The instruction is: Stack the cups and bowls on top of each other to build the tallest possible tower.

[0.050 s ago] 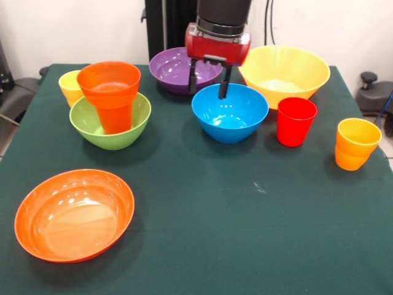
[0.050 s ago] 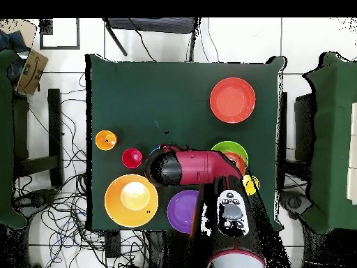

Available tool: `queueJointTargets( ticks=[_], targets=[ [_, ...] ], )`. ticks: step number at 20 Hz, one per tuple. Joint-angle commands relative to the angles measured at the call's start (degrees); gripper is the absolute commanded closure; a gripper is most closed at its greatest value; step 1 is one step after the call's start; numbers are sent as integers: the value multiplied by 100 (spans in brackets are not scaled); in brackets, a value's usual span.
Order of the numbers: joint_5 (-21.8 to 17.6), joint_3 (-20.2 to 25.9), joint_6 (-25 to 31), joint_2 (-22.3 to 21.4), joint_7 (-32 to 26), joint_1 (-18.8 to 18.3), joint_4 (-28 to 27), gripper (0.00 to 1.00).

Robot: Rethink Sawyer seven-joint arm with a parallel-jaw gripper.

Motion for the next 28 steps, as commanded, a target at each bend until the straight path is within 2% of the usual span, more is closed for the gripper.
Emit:
queueJointTargets(
  ticks=[1,8,12,21,26,28],
  targets=[
    [575,10,324,342,1373,492,-354,0],
    [1150,-511,230,689,1797,877,-398,0],
    [1379,-640,-144,935,1989,916,-348,0],
    [1748,-737,-490,1191,2376,986,-335,0],
    [1897,-651,-526,1069,2402,1000,-372,0],
    [1953,-466,-685,1014,2366,920,-383,0]
  ],
)
